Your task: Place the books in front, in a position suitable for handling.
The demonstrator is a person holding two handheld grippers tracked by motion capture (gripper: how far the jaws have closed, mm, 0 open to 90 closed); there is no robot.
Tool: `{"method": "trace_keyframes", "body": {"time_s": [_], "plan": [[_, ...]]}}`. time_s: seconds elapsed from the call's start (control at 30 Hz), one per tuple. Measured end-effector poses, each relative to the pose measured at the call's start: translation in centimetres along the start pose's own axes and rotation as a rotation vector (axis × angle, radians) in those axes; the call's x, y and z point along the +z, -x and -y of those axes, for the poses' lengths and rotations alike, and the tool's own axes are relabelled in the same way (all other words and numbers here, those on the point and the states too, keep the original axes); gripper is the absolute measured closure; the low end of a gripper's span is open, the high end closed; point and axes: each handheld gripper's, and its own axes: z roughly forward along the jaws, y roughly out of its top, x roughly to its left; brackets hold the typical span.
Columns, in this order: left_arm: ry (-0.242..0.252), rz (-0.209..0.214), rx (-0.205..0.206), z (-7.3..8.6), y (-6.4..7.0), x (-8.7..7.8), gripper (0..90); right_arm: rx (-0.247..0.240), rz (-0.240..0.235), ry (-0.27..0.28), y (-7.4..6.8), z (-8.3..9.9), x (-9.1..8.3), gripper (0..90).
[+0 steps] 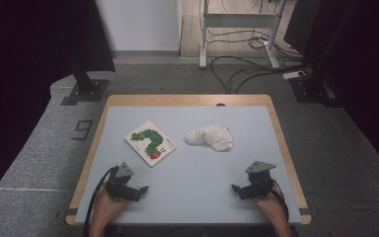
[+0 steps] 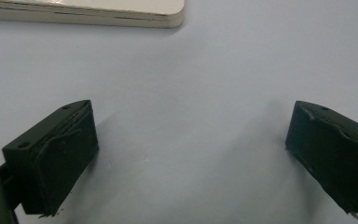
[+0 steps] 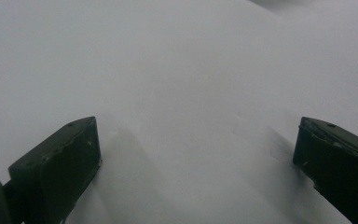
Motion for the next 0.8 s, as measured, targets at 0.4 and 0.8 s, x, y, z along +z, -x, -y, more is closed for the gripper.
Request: {"method": "trace_keyframes", "body": {"time_s": [0.4,0.8], "plan": [[0.002,-0.002,0.002,0.03,0.02,-0.01,1.8,0.004,0.000,0.000,0.02,-0.01,0.02,0.0],[0.003,-0.001,0.001,0.02,0.01,-0.01,1.8,0.003,-0.003,-0.004,0.06,-0.09,0.03,0.0]]}}
